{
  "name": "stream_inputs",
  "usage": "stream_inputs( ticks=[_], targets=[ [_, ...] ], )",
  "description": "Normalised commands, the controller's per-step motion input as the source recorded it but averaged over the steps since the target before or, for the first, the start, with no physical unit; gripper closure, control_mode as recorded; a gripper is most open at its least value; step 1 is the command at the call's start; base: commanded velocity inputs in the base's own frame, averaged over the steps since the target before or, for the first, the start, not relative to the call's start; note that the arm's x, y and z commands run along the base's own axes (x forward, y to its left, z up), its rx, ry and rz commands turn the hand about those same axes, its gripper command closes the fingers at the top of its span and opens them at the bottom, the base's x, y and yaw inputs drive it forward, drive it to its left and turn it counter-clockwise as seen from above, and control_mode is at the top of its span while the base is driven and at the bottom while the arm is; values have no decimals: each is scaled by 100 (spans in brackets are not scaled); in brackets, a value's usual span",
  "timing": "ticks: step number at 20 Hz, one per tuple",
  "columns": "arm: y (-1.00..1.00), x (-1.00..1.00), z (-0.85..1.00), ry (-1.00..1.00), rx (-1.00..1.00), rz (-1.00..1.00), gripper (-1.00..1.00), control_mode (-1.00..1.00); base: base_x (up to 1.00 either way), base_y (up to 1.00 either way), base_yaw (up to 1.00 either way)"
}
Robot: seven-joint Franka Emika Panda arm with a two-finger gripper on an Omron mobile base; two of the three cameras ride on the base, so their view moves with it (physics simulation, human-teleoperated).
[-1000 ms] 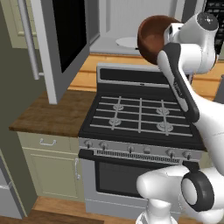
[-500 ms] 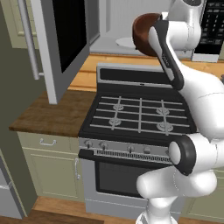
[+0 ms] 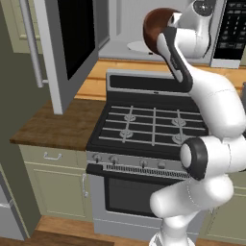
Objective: Pick the garlic from the sink and place it in the bowl. Then pick the bowl and place it in the microwave. Then close the microwave door and press the start button.
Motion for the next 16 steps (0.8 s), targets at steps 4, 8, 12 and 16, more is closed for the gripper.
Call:
stream_inputs(
  ticks=[4, 8, 12, 16],
  targets=[
    [0, 71, -1, 1, 0, 0, 100, -100, 0, 0, 0],
    [-10, 66, -7, 0, 1, 0, 100, -100, 0, 0, 0],
    [-15, 74, 0, 0, 3, 0, 100, -100, 0, 0, 0],
    [-9, 62, 1, 0, 2, 0, 100, -100, 0, 0, 0]
  ],
)
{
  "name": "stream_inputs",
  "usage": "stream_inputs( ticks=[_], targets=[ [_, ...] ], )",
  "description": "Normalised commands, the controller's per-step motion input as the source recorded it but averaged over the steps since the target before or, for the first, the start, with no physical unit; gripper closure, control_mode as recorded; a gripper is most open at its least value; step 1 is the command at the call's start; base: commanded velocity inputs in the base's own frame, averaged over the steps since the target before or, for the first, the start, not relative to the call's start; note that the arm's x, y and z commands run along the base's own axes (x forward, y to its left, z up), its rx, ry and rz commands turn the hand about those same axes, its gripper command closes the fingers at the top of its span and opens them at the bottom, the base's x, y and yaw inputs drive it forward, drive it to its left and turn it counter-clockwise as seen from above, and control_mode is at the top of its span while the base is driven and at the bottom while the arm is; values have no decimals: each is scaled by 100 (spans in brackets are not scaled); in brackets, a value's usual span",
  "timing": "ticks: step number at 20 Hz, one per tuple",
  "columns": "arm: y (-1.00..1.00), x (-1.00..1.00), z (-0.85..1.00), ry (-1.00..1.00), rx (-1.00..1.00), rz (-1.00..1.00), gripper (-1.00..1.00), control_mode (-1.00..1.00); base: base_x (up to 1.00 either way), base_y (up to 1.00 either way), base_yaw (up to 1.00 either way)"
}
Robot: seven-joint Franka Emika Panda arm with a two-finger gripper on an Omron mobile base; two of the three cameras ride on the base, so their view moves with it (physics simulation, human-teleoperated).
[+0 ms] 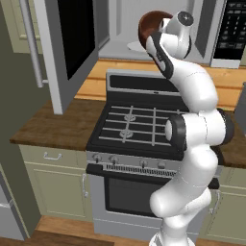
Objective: Pick the garlic from the sink and place it in the bowl. Then pick the bowl and place it in the microwave. Then close the microwave door and press the start button.
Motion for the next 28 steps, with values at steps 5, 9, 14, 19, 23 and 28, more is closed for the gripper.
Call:
stream_inputs(
  ticks=[5, 9, 14, 19, 23, 28],
  targets=[
    [-1, 39, 21, 0, 0, 0, 100, -100, 0, 0, 0],
    [0, 64, 0, 1, 0, 0, 100, -100, 0, 0, 0],
    [0, 76, -22, 0, 0, 0, 100, -100, 0, 0, 0],
    [0, 50, -25, 0, 0, 0, -100, -100, 0, 0, 0],
    [0, -3, -28, -4, 0, 0, -100, -100, 0, 0, 0],
    [0, -16, -16, -31, 0, 0, -100, -100, 0, 0, 0]
  ],
)
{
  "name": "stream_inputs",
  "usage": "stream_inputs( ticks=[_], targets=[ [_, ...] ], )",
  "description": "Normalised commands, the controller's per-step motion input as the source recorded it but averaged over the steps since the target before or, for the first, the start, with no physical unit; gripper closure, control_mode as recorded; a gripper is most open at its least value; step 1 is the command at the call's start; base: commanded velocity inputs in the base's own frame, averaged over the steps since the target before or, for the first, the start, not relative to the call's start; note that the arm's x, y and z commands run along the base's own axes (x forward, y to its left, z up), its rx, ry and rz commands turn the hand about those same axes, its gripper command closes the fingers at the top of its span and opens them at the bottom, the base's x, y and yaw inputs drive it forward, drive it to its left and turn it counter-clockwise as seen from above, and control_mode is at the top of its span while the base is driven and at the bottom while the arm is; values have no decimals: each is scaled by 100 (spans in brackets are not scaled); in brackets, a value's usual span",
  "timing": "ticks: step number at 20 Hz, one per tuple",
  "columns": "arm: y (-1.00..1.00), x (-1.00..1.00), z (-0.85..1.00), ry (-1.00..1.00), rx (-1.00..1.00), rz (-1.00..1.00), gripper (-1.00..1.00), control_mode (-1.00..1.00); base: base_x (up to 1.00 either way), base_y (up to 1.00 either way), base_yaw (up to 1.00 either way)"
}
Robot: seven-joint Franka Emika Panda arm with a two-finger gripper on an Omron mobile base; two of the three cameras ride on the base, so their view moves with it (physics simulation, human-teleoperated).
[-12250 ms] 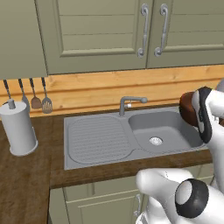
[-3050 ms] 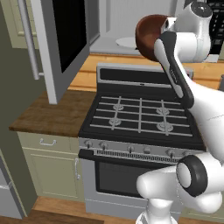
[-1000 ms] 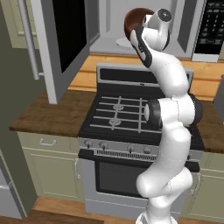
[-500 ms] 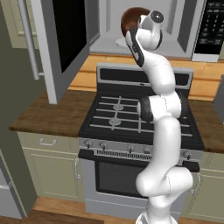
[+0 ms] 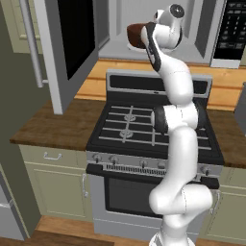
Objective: Pick the garlic from the sink and place it in the bowl. Then pick the bowl and place it in the microwave. Then close the microwave door and press the start button.
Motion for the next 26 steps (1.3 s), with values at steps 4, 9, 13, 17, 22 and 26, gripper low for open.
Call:
stream_inputs(
  ticks=[4, 9, 13, 17, 22, 26],
  targets=[
    [14, -62, -4, -49, 1, 1, -100, -100, 0, 0, 0],
    [37, -100, -29, -47, 7, 1, -100, -100, 0, 0, 0],
    [49, -100, -33, -22, 7, 3, -100, -100, 0, 0, 0],
    [47, -100, -40, -30, 14, 2, -100, -100, 0, 0, 0],
    [31, -100, 11, -11, 7, 0, -100, -100, 0, 0, 0],
    [27, -100, 15, 7, 0, 3, -100, -100, 0, 0, 0]
  ],
)
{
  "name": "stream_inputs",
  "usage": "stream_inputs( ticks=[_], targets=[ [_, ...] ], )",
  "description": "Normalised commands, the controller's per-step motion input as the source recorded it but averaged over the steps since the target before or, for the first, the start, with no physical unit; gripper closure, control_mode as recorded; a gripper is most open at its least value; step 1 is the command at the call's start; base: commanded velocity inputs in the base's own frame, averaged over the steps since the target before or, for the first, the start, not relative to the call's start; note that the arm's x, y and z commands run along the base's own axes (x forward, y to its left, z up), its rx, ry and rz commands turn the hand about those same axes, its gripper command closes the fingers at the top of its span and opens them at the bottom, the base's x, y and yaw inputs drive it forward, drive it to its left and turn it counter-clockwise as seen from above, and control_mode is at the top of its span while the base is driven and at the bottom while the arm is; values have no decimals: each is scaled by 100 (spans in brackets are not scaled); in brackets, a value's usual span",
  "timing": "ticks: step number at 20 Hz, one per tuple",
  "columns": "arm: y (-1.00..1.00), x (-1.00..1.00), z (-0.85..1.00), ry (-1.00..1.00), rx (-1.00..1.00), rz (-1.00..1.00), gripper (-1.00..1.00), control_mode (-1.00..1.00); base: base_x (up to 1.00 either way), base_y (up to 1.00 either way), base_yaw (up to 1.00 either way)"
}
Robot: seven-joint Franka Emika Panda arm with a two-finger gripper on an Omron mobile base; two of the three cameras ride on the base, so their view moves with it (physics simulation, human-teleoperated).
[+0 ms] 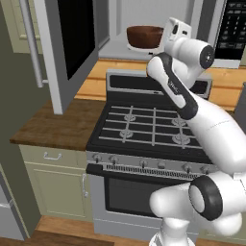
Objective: Pick the garlic from the sink and place it in the bowl. Then pick the bowl and place it in the microwave. Then close the microwave door and press the start button.
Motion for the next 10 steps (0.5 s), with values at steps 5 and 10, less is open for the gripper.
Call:
stream_inputs(
  ticks=[5, 10],
  targets=[
    [29, -100, 21, 23, 0, 3, -100, -100, 0, 0, 0],
    [23, -100, 25, 29, 0, 0, -100, -100, 0, 0, 0]
  ],
)
